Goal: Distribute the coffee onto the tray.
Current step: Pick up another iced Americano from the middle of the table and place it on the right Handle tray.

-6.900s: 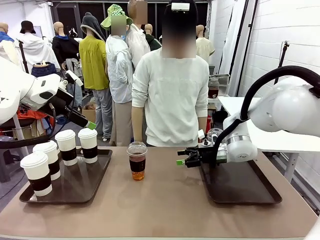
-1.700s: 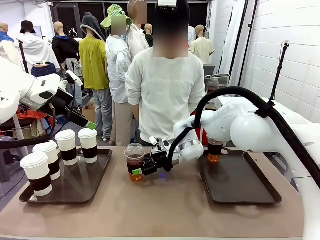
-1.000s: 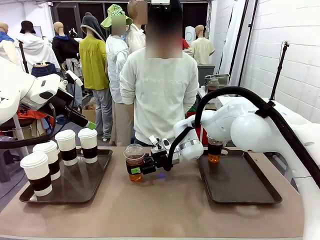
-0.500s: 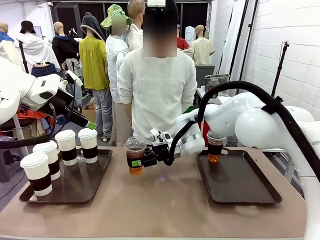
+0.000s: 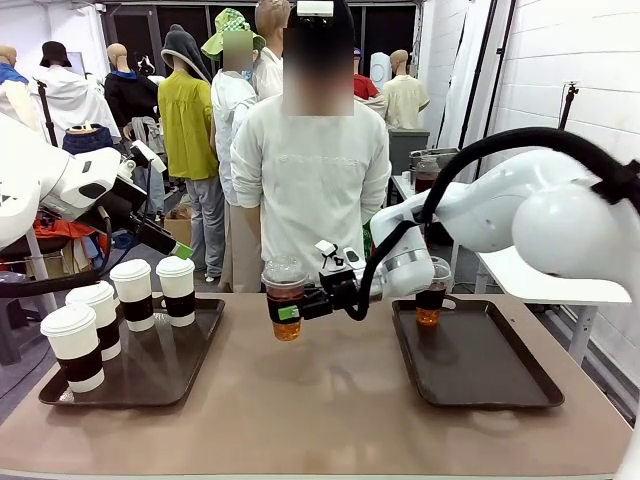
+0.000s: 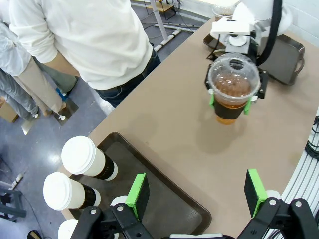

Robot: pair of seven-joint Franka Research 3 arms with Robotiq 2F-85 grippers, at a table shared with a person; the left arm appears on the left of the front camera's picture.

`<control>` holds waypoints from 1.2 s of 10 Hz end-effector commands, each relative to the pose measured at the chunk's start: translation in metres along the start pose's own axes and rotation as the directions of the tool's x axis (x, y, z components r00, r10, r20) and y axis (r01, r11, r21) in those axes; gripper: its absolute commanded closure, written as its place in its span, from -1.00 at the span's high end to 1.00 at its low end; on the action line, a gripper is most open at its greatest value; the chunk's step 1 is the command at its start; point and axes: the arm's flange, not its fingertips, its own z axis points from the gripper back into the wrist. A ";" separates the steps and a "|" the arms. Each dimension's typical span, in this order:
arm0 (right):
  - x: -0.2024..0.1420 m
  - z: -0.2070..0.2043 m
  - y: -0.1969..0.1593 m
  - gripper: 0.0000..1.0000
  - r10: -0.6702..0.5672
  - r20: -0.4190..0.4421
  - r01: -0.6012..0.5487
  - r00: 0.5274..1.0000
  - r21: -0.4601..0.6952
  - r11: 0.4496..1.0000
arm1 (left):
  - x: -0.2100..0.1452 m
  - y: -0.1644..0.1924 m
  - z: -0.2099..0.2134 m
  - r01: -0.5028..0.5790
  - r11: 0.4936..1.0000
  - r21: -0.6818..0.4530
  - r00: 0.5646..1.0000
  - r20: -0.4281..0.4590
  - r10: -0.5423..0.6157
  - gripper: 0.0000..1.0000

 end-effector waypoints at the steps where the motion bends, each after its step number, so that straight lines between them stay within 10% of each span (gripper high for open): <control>1: 0.005 0.003 0.036 0.50 0.001 0.012 0.000 1.000 -0.075 0.997 | -0.001 0.001 0.000 -0.004 1.000 -0.009 1.000 0.006 0.004 1.00; 12: 0.003 0.058 0.067 0.50 0.010 0.065 0.000 0.998 -0.151 0.988 | -0.001 0.001 0.000 -0.004 1.000 -0.009 1.000 0.006 0.004 1.00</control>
